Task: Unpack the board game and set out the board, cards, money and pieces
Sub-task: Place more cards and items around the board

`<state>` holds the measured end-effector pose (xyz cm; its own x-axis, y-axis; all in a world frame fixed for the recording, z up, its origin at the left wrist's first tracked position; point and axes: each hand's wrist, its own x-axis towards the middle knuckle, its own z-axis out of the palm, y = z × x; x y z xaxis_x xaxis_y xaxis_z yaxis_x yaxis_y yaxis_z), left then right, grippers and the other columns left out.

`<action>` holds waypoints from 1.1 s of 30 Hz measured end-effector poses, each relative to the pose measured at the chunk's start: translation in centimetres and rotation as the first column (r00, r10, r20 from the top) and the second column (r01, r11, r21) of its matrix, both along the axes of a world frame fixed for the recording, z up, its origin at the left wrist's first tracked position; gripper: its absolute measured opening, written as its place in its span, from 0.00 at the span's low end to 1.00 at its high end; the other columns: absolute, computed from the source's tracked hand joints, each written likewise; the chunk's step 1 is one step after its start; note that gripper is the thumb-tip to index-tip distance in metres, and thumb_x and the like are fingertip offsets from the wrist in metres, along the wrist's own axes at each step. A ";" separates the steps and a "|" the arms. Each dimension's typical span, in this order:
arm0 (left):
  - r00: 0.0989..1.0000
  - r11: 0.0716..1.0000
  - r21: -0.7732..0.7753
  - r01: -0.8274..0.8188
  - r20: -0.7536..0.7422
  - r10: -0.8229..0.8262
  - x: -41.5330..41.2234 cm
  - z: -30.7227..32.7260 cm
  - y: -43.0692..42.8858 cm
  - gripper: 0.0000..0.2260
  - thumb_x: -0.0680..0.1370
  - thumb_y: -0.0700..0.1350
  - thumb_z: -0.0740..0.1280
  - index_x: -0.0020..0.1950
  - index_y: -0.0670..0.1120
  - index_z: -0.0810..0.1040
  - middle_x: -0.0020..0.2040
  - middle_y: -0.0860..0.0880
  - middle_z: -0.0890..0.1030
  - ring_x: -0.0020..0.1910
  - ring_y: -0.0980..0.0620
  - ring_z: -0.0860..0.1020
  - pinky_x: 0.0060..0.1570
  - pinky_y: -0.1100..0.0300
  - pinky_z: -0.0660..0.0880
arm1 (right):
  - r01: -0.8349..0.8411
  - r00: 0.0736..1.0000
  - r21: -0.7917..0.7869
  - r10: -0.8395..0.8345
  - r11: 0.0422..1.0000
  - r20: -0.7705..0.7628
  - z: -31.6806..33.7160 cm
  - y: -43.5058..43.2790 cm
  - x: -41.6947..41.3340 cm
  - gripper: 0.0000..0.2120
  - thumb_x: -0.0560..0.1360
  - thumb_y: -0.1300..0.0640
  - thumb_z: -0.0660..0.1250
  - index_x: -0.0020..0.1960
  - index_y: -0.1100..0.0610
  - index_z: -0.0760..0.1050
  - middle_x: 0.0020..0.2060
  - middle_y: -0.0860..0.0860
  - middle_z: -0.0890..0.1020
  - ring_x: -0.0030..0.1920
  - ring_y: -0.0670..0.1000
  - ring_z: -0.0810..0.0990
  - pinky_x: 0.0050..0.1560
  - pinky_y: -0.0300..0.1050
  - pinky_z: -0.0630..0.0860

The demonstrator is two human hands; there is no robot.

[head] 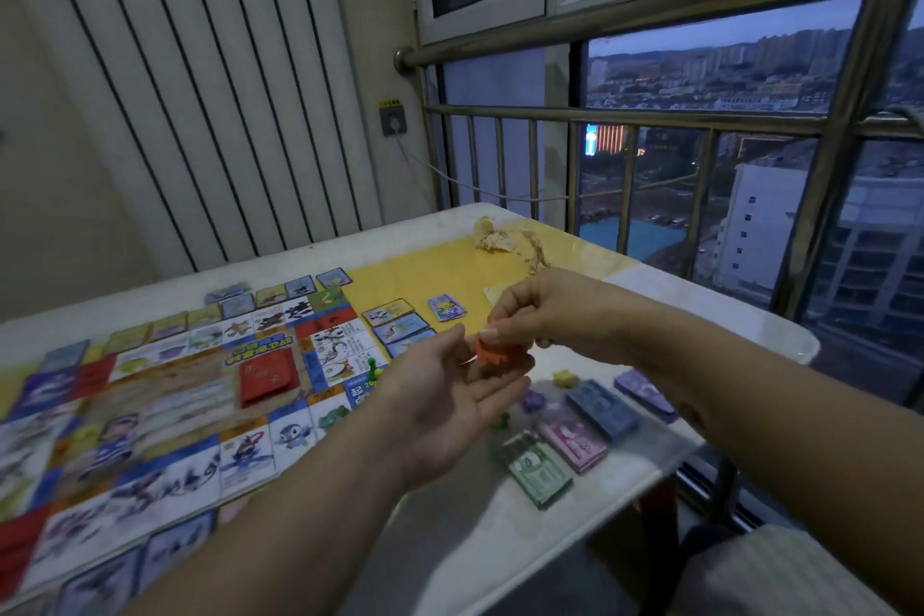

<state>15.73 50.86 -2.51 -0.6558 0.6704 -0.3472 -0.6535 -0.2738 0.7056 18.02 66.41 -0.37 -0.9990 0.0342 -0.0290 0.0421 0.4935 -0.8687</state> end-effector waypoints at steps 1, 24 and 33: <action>0.998 0.999 0.031 -0.040 0.041 0.039 0.4 0.1 -1.0 0.19 0.83 0.46 0.53 0.61 0.32 0.72 0.54 0.32 0.79 0.54 0.39 0.78 0.52 0.48 0.74 | -0.015 1.000 -0.008 0.015 1.000 -0.010 -0.2 -1.2 0.1 0.05 0.70 0.56 0.73 0.37 0.54 0.79 0.30 0.47 0.79 0.31 0.42 0.73 0.33 0.35 0.67; 0.906 0.907 0.016 -0.420 0.069 0.418 5.7 -1.7 -25.6 0.12 0.79 0.31 0.54 0.60 0.31 0.72 0.54 0.34 0.80 0.46 0.42 0.82 0.47 0.52 0.80 | -0.271 0.941 -0.188 0.301 0.944 0.154 -2.2 -22.7 0.0 0.04 0.69 0.61 0.73 0.42 0.58 0.79 0.30 0.50 0.78 0.31 0.46 0.73 0.33 0.37 0.70; 0.869 0.860 -0.150 -0.488 -0.171 0.463 5.1 -2.3 -29.6 0.08 0.79 0.33 0.59 0.52 0.39 0.77 0.41 0.43 0.85 0.36 0.53 0.84 0.35 0.64 0.80 | -0.514 0.851 0.138 0.483 0.847 0.206 -2.7 -25.1 0.7 0.04 0.73 0.60 0.69 0.43 0.53 0.81 0.38 0.47 0.84 0.38 0.42 0.81 0.39 0.34 0.76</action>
